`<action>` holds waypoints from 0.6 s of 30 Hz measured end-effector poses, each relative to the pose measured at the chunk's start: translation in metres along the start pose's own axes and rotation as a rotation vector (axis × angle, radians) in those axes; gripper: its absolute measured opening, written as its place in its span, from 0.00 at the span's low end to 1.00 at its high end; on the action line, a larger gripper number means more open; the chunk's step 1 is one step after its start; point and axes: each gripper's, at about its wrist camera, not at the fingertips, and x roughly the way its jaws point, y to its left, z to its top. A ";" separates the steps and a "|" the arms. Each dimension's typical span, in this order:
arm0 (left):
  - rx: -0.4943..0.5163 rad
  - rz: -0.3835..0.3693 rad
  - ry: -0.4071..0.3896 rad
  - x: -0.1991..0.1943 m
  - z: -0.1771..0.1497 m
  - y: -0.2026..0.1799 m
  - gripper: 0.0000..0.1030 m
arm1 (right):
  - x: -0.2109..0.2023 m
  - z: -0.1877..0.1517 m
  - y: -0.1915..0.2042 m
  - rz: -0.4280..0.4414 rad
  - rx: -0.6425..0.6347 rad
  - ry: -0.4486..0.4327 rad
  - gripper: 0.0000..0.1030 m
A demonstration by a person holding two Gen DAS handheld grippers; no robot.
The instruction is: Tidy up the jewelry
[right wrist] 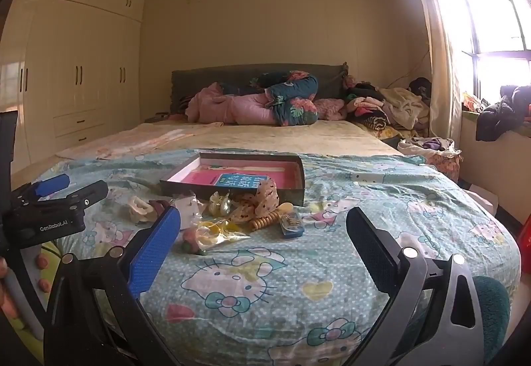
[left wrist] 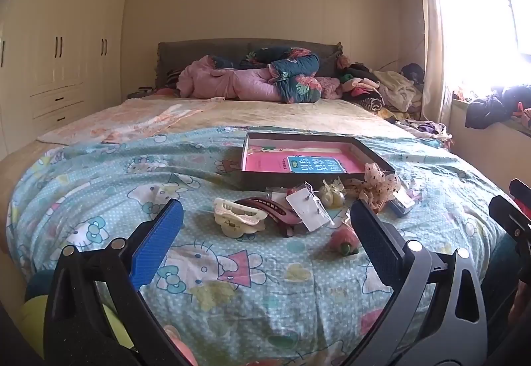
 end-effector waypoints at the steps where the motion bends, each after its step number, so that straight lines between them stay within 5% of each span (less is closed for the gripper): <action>1: 0.002 0.000 -0.002 -0.003 -0.001 0.001 0.90 | 0.000 0.000 0.000 0.002 -0.001 0.001 0.94; 18: 0.009 0.003 0.001 -0.004 -0.001 0.003 0.90 | 0.000 0.000 0.000 0.000 -0.002 0.003 0.94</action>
